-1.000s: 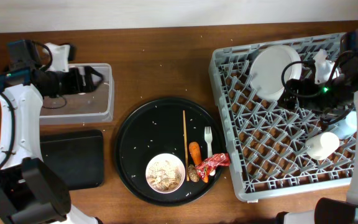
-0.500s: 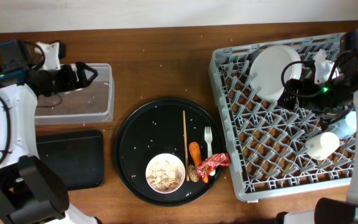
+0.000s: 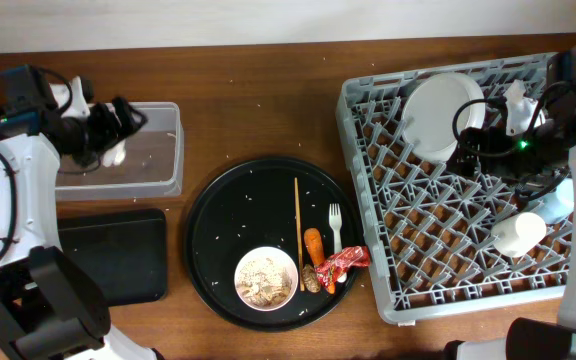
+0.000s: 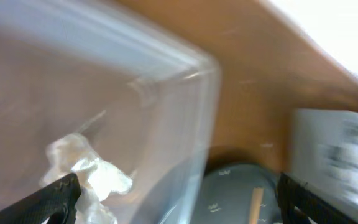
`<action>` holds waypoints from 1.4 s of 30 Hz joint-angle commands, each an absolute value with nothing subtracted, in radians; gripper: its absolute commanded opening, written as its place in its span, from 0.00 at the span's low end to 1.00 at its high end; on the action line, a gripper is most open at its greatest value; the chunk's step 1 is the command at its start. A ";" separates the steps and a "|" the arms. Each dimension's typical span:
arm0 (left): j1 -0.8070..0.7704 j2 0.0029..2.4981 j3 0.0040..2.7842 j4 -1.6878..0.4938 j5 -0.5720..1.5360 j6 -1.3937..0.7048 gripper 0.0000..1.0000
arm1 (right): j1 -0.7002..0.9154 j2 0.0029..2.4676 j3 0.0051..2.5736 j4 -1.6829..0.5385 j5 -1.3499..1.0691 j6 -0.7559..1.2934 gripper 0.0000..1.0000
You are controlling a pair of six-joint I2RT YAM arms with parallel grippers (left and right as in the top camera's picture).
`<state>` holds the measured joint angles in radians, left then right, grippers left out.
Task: Sort waste into correct bins and load items into the dishwasher rack
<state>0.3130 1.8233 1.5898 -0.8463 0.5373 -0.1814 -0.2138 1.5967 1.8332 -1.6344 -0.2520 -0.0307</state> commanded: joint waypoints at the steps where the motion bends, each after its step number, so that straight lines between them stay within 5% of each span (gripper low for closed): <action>1: 0.311 1.818 1.600 -0.772 0.984 -0.064 0.99 | -0.216 1.597 1.838 -1.634 -0.251 -0.038 0.98; 6: 0.311 1.818 1.600 -0.753 1.039 -0.047 0.99 | -0.216 1.597 1.838 -1.634 -0.251 -0.038 0.98; 13: 0.198 1.818 1.561 -0.854 0.501 -0.046 0.99 | -0.216 1.597 1.838 -1.634 -0.251 -0.038 0.98; 22: 0.010 1.862 1.470 -0.857 0.178 -0.047 0.99 | -0.216 1.597 1.838 -1.639 -0.252 -0.038 0.98; 35: -0.019 1.858 1.488 -0.907 0.187 -0.047 0.96 | -0.216 1.597 1.838 -1.639 -0.251 -0.038 0.98; 42: -0.019 1.815 1.522 -0.908 0.463 -0.047 1.00 | -0.216 1.597 1.838 -1.639 -0.251 -0.038 0.99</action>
<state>-0.0193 1.8584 1.4887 -0.9054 0.2729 -0.0635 -0.2138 1.5967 1.8332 -1.6382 -0.2520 -0.0307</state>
